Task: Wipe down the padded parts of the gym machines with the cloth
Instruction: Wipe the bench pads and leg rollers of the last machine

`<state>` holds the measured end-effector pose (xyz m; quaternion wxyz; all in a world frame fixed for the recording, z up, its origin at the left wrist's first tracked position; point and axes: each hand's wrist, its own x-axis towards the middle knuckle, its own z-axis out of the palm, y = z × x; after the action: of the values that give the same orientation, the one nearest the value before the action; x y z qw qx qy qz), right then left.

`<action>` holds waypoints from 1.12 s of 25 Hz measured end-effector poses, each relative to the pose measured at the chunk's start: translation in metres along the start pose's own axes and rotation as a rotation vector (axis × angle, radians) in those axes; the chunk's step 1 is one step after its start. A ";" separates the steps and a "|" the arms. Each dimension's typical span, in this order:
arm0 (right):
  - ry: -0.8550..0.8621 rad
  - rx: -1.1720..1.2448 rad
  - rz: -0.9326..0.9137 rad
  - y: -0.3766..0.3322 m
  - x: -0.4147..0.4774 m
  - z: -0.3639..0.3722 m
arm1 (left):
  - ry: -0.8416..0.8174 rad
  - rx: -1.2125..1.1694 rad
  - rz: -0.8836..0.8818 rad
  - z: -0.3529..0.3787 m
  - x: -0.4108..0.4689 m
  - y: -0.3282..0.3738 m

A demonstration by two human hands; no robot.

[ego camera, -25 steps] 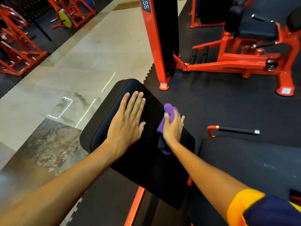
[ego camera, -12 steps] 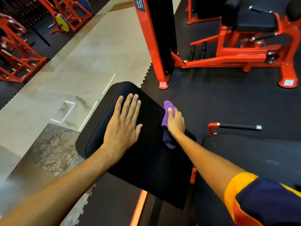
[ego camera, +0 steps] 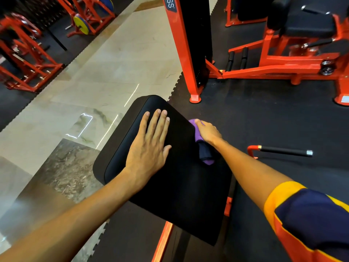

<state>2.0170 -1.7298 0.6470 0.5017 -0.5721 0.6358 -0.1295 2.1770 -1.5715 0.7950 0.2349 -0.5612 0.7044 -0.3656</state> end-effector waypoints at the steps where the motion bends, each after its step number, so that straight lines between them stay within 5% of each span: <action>1: -0.017 -0.028 0.072 0.005 0.001 -0.001 | -0.003 0.004 0.001 -0.001 0.000 0.000; 11: 0.277 0.241 -0.247 -0.008 -0.109 0.057 | -0.011 0.039 0.018 0.001 0.000 0.002; 18: 0.171 0.496 0.288 0.041 -0.099 0.071 | -0.012 0.085 0.024 -0.001 -0.001 0.002; 24: 0.150 0.208 -0.356 0.014 -0.212 0.126 | -0.033 0.100 0.075 -0.002 -0.006 0.003; 28: 0.123 0.142 -0.219 0.071 -0.201 0.140 | -0.044 0.053 0.151 -0.002 -0.028 0.005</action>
<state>2.0529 -1.4778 0.6284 0.4837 -0.5921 0.5884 -0.2632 2.1796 -1.5438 0.7902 0.2922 -0.5077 0.7296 -0.3530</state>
